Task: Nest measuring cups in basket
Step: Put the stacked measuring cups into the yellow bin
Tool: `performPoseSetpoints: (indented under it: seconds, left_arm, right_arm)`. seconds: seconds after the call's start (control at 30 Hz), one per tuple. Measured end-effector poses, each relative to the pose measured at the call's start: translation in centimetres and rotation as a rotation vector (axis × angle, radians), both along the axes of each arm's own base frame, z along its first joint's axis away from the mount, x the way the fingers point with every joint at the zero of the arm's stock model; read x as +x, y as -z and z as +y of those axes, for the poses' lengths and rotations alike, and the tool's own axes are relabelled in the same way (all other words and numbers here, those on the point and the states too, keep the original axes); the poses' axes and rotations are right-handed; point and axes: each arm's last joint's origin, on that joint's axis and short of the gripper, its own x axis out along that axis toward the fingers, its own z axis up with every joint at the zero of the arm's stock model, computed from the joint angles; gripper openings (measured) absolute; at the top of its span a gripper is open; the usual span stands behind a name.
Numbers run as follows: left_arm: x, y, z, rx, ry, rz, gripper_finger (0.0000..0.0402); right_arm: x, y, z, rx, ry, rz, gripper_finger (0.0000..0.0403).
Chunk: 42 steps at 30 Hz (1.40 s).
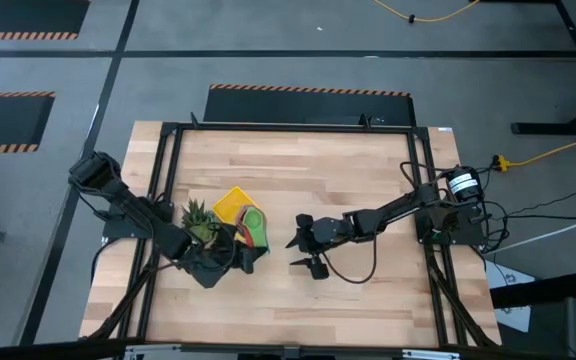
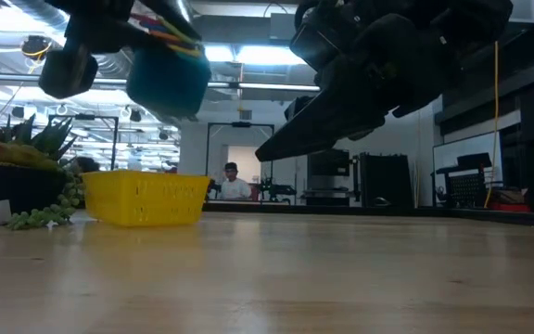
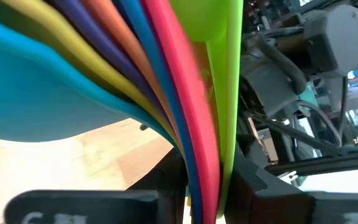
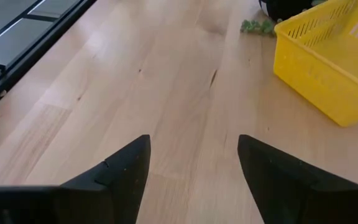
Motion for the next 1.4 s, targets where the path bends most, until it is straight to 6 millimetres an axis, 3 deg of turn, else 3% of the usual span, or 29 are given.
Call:
performPoseSetpoints:
  seconds: [0.5,0.9,1.4]
  left_arm:
    - [-1.4,4.2,1.8,-0.177,-0.159,-0.084,0.0064]
    - [0.4,5.5,3.3,-0.201,-0.232,-0.112,0.0064]
    - [1.3,5.6,5.3,-0.237,-0.286,-0.11,0.0064]
  right_arm:
    - [0.0,0.0,0.0,-0.003,-0.002,-0.002,0.0248]
    - [0.1,-0.1,0.0,-0.018,-0.013,-0.023,0.0248]
    - [0.1,-0.1,0.0,-0.018,-0.013,-0.022,0.0248]
